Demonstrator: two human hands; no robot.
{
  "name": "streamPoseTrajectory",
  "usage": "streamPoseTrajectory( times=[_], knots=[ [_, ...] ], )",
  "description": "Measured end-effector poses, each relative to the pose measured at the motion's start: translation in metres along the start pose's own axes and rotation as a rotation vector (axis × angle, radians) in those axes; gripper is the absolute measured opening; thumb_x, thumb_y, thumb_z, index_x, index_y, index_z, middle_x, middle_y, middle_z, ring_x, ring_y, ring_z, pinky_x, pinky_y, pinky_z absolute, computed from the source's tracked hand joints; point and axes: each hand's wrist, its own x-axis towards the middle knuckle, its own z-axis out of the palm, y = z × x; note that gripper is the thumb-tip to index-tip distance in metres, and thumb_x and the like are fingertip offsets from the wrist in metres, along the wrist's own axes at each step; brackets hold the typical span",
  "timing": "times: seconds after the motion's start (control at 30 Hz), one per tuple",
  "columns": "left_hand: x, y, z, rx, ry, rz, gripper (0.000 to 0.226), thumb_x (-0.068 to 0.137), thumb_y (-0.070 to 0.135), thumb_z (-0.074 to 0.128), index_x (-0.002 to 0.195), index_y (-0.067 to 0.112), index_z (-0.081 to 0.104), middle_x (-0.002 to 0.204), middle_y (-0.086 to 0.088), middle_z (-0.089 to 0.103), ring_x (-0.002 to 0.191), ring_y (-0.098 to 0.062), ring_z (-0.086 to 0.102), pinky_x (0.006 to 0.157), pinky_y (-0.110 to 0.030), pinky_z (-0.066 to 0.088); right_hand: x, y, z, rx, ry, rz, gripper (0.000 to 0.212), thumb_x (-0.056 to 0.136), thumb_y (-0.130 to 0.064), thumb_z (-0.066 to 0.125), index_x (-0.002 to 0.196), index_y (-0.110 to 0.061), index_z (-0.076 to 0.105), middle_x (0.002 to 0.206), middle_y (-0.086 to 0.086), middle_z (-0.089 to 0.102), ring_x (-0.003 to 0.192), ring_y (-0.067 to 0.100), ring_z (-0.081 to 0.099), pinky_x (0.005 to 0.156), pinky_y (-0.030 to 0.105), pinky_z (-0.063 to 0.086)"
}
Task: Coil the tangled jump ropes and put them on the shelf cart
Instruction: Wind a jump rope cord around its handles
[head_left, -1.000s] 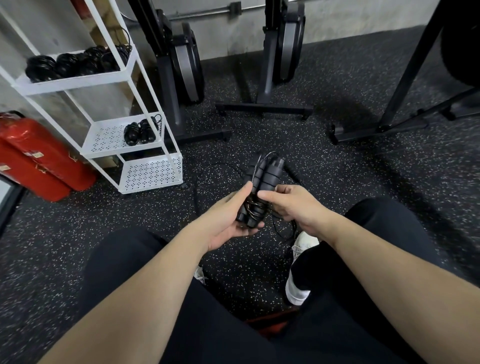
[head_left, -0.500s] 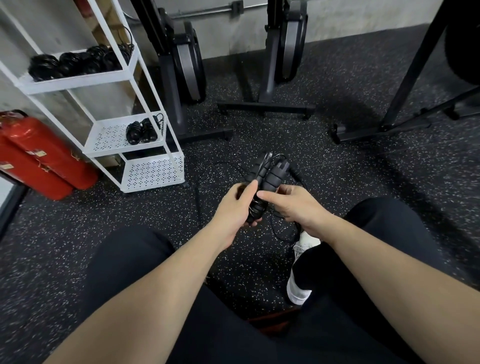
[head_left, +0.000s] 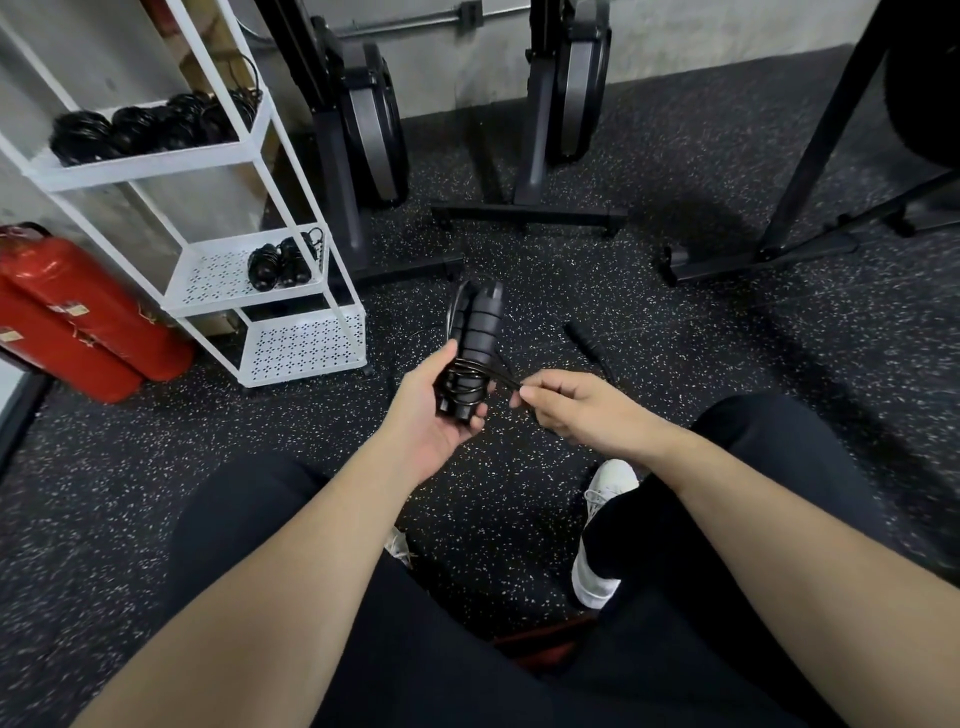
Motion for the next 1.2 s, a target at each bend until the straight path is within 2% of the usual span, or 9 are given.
streamPoseTrajectory(
  times=[0.23,0.43,0.57,0.63,0.73,0.83,0.97,1.1,1.2],
  knots=[
    [-0.003,0.012,-0.015,-0.042,-0.064,-0.066,0.038,0.100,0.044,0.057,0.112,0.010,0.071,0.079,-0.013,0.068,0.052,-0.016,0.048,0.042,-0.022,0.036,0.000,-0.002,-0.010,0.016,-0.001,0.084,0.039,0.091,-0.056,0.062,0.072,-0.022,0.063,0.053,-0.009,0.041,0.050,0.011,0.033,0.049,0.023,0.029],
    [-0.005,0.019,-0.025,-0.040,-0.232,-0.142,0.044,0.098,0.049,0.056,0.114,0.010,0.069,0.076,-0.009,0.060,0.046,-0.013,0.042,0.036,-0.018,0.031,0.002,0.006,-0.017,0.176,-0.193,0.029,0.024,0.102,-0.035,0.055,0.099,-0.021,0.074,0.066,-0.007,0.043,0.060,0.010,0.035,0.056,0.023,0.033],
    [-0.007,0.019,-0.026,0.036,-0.334,-0.165,0.046,0.098,0.050,0.052,0.114,0.010,0.070,0.078,-0.011,0.060,0.048,-0.016,0.046,0.038,-0.021,0.034,0.006,0.007,-0.016,-0.047,-0.071,0.152,0.051,0.073,-0.075,0.068,0.079,-0.025,0.071,0.067,-0.001,0.049,0.062,0.017,0.039,0.059,0.027,0.032],
    [-0.008,0.019,-0.026,0.099,-0.362,-0.179,0.045,0.097,0.049,0.052,0.108,0.011,0.075,0.078,-0.013,0.061,0.049,-0.018,0.048,0.039,-0.022,0.037,0.006,0.008,-0.020,-0.123,-0.011,0.198,0.054,0.071,-0.076,0.070,0.076,-0.022,0.067,0.059,-0.005,0.046,0.054,0.013,0.037,0.054,0.023,0.030],
    [-0.013,0.019,-0.026,0.274,-0.426,-0.224,0.044,0.094,0.047,0.054,0.099,0.011,0.078,0.079,-0.016,0.065,0.052,-0.022,0.053,0.043,-0.024,0.042,0.007,0.009,-0.024,-0.138,-0.019,0.216,0.048,0.069,-0.067,0.078,0.074,-0.021,0.066,0.056,-0.008,0.045,0.050,0.009,0.038,0.052,0.023,0.030],
    [-0.015,0.017,-0.028,0.537,-0.530,-0.270,0.039,0.093,0.044,0.062,0.113,0.011,0.065,0.089,-0.020,0.071,0.063,-0.025,0.060,0.049,-0.027,0.048,0.011,0.018,-0.025,-0.148,-0.059,0.225,0.042,0.059,-0.055,0.092,0.077,-0.021,0.075,0.079,-0.003,0.070,0.077,0.017,0.062,0.074,0.031,0.047],
    [-0.013,0.013,-0.023,0.871,-0.616,-0.299,0.037,0.091,0.042,0.067,0.118,0.021,0.053,0.108,-0.020,0.072,0.086,-0.036,0.065,0.058,-0.033,0.055,0.014,0.021,-0.023,-0.120,-0.139,0.252,0.008,0.084,-0.011,0.078,0.082,-0.019,0.076,0.090,0.007,0.075,0.080,0.023,0.068,0.081,0.037,0.055],
    [-0.014,0.010,-0.012,1.148,-0.592,-0.182,0.035,0.095,0.040,0.072,0.122,0.031,0.052,0.120,-0.014,0.067,0.091,-0.024,0.071,0.080,-0.044,0.061,0.009,0.008,-0.025,0.056,-0.160,0.325,0.018,0.069,-0.031,0.088,0.080,-0.021,0.078,0.078,0.004,0.073,0.067,0.015,0.066,0.065,0.028,0.053],
    [-0.015,0.010,-0.006,1.373,-0.546,-0.102,0.067,0.089,0.048,0.076,0.141,0.042,0.034,0.143,-0.008,0.054,0.093,-0.007,0.061,0.073,-0.021,0.051,0.006,0.004,-0.025,0.033,-0.099,0.300,0.021,0.068,-0.031,0.090,0.081,-0.019,0.078,0.077,0.003,0.072,0.069,0.015,0.064,0.069,0.030,0.051]
  ],
)
